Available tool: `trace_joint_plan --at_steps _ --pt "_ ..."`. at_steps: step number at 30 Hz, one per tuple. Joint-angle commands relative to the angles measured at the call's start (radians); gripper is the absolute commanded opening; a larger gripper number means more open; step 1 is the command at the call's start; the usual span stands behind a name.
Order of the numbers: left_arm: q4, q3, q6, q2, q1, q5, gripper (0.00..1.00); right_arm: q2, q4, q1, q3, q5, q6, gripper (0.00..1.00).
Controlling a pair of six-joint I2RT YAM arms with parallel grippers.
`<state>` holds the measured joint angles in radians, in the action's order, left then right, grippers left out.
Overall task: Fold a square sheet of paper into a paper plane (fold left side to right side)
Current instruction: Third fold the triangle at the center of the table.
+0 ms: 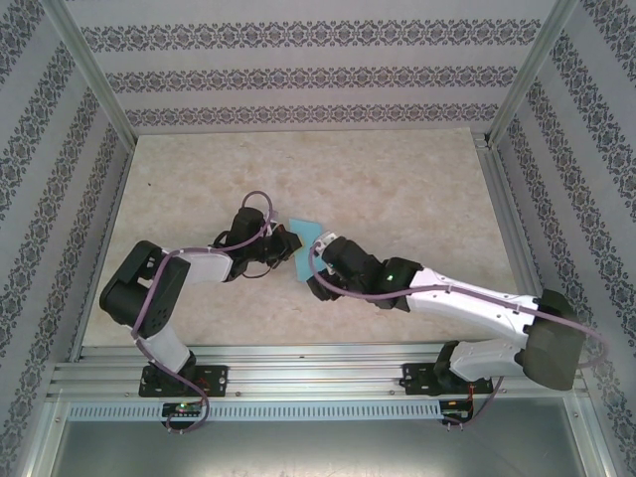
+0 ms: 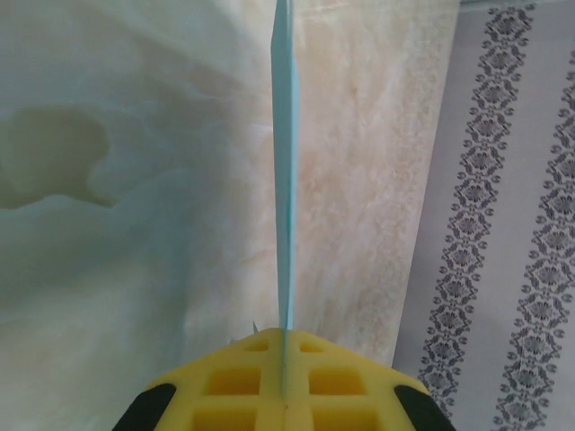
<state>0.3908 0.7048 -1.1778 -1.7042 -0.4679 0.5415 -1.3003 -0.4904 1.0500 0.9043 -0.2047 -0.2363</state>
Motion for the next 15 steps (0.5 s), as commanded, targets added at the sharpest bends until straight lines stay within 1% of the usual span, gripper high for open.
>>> trace_joint_plan --at_steps 1,3,5,11,15 --pt "0.102 0.011 -0.089 -0.015 -0.012 -0.022 0.00 -0.066 0.019 0.090 0.027 -0.189 0.119 0.67" --pt "0.091 0.010 -0.092 -0.016 -0.013 -0.026 0.00 -0.116 0.042 0.138 0.045 -0.226 0.167 0.71" --pt "0.085 0.013 -0.089 -0.018 -0.012 -0.024 0.00 -0.171 0.052 0.161 0.070 -0.256 0.196 0.73" --pt "0.071 0.015 -0.079 -0.016 -0.013 -0.008 0.00 -0.320 0.072 0.172 0.154 -0.324 0.250 0.76" --pt "0.064 0.013 -0.072 -0.017 -0.012 0.000 0.00 -0.376 0.088 0.164 0.184 -0.346 0.260 0.74"
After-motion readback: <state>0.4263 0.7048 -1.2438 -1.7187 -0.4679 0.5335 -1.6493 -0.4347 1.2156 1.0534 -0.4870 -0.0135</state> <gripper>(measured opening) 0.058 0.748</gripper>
